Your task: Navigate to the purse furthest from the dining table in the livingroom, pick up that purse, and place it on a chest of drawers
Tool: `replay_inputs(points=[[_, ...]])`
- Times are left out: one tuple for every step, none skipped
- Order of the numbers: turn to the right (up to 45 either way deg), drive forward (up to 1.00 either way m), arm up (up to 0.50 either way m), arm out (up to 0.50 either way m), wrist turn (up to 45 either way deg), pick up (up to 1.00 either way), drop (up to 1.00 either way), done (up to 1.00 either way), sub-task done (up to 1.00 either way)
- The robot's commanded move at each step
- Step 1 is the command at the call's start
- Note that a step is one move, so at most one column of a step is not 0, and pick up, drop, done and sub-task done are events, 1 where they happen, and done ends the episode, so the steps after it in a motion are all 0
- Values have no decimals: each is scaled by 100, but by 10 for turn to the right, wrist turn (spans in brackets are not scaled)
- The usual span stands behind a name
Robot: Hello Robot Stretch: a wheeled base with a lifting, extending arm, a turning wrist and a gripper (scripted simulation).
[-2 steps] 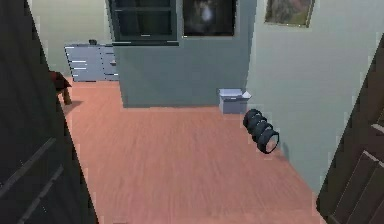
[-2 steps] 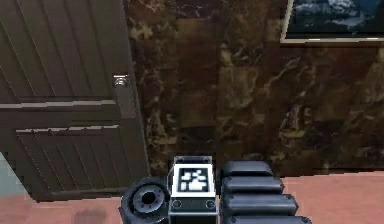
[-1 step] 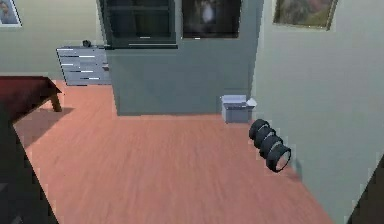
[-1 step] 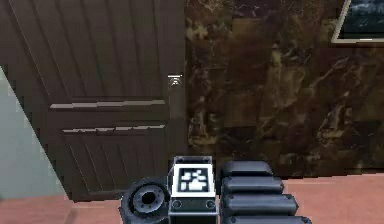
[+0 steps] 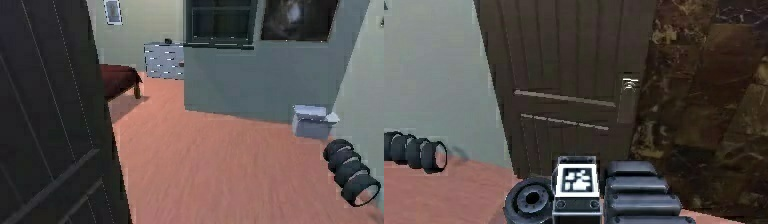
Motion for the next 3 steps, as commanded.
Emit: replay_inputs(points=[[0,100,0,0,0,0,0,0,0],[-150,0,0,0,0,0,0,0,0],[0,5,0,0,0,0,0,0,0]])
